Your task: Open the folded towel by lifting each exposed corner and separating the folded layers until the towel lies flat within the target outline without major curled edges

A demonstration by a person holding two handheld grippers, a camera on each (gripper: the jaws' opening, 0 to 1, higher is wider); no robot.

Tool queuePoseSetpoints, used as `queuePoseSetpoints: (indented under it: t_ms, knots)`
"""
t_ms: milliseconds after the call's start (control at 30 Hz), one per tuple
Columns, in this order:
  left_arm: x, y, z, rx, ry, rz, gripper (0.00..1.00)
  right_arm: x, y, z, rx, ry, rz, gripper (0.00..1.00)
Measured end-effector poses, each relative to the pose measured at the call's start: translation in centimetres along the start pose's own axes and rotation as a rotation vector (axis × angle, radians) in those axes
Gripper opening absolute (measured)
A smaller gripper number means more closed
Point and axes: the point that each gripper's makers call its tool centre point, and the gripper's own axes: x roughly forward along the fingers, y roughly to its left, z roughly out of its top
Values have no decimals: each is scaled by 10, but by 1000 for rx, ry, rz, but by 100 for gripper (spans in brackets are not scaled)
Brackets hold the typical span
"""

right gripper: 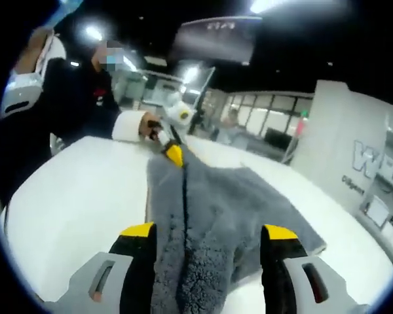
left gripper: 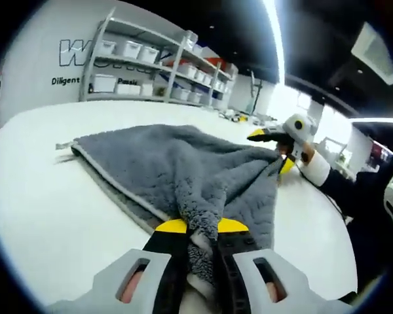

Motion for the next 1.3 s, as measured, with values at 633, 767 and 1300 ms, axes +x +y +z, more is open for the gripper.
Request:
queuePoseSetpoints:
  t_ms: [633,767,1300]
  knots:
    - [-10,-11,2,-169,18,-104,10,30,33,-14,71,58,120,27]
    - [-9,-12,1,-121,15,-85,11,31,36,-17,179,71,138,18]
    - [-8,2,6,4,-3,-7,14,31,57,-10,249,117,193,14]
